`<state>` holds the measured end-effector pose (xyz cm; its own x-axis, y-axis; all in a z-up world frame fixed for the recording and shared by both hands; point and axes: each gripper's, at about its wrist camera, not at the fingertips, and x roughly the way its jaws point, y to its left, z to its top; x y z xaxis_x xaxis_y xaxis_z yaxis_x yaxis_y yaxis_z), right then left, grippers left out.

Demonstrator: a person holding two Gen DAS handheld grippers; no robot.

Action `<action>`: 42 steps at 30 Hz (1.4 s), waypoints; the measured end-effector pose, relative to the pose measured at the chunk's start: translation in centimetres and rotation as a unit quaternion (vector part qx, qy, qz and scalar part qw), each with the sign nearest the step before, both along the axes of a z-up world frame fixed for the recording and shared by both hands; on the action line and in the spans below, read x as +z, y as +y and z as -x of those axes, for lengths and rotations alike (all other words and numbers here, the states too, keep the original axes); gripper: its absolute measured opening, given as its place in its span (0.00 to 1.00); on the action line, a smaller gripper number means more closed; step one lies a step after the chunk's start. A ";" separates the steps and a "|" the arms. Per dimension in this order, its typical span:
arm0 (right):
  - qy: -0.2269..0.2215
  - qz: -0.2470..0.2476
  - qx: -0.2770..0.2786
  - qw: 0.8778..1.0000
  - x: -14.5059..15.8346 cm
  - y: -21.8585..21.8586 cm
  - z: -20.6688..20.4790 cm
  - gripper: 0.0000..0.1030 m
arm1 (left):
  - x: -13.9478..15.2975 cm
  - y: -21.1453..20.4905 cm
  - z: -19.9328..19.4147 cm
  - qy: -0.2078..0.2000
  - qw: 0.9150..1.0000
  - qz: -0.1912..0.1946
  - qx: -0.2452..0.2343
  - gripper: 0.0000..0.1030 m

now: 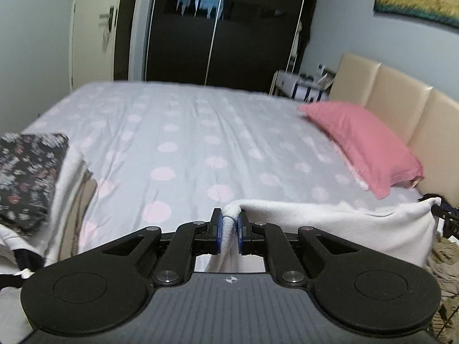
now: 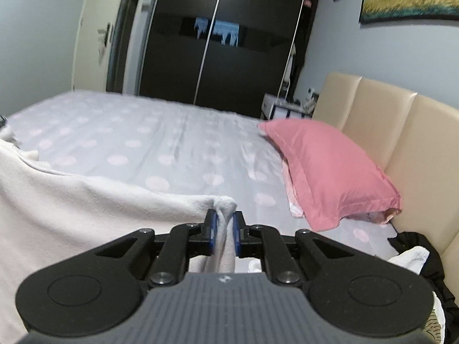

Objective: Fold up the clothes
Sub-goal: 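Lower the white shirt onto the sheet and open both tools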

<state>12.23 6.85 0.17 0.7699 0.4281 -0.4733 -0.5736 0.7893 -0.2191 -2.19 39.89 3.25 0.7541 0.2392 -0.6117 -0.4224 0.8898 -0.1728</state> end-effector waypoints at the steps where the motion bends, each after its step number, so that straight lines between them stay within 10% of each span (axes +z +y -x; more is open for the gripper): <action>1: 0.008 0.007 -0.002 1.000 -1.0 0.5 -0.9 0.13 | -1.0 0.6 -0.9 0.011 1.000 0.010 0.002 0.08; 23: 0.186 0.112 -0.026 0.976 -18.9 7.9 -12.5 0.15 | -20.1 6.2 -10.6 0.222 0.972 0.076 0.024 0.13; 32: 0.195 0.076 0.000 0.978 -15.8 6.8 -12.1 0.35 | -17.0 5.3 -9.2 0.191 0.979 0.065 -0.017 0.29; 35: 0.204 0.050 0.029 0.977 -14.3 7.2 -11.6 0.39 | -15.6 4.6 -9.6 0.163 0.983 0.069 -0.044 0.47; 42: 0.270 -0.003 0.074 0.960 -14.9 11.7 -12.0 0.39 | -16.7 2.0 -13.1 0.144 0.979 0.106 -0.097 0.48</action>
